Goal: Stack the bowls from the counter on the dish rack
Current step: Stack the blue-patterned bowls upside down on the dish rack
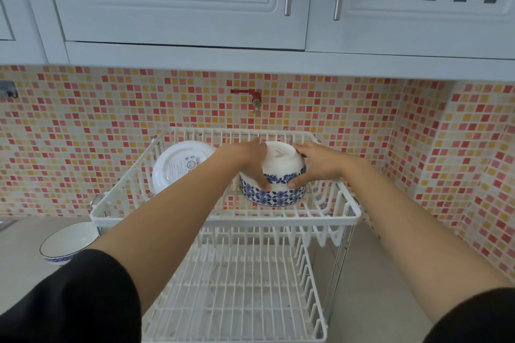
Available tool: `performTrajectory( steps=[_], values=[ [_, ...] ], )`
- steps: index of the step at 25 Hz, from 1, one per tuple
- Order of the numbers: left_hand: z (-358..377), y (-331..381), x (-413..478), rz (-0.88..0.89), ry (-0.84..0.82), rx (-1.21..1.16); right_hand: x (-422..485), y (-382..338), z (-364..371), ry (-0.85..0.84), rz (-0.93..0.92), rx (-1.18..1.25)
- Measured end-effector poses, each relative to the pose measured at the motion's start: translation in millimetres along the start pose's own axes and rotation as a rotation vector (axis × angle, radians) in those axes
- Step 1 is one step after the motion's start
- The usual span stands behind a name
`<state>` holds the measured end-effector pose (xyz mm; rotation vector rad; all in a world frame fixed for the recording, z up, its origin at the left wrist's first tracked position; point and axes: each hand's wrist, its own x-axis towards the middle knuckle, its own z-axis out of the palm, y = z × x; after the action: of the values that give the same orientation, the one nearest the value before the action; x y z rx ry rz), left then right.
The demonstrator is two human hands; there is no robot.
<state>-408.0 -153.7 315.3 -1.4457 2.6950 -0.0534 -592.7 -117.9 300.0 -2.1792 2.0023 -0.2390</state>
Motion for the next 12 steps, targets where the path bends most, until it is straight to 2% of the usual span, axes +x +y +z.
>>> performTrajectory(
  steps=[5, 9, 12],
  values=[
    [-5, -6, -17, 0.131, 0.201, -0.016, -22, -14, 1, 0.046, -0.003, 0.057],
    [-16, -34, -46, 0.147, 0.462, -0.056, -32, -46, 2, 0.299, -0.009, 0.015],
    [-18, -71, -80, 0.094, 0.595, -0.118, -30, -98, 6, 0.384, -0.046, 0.056]
  ],
)
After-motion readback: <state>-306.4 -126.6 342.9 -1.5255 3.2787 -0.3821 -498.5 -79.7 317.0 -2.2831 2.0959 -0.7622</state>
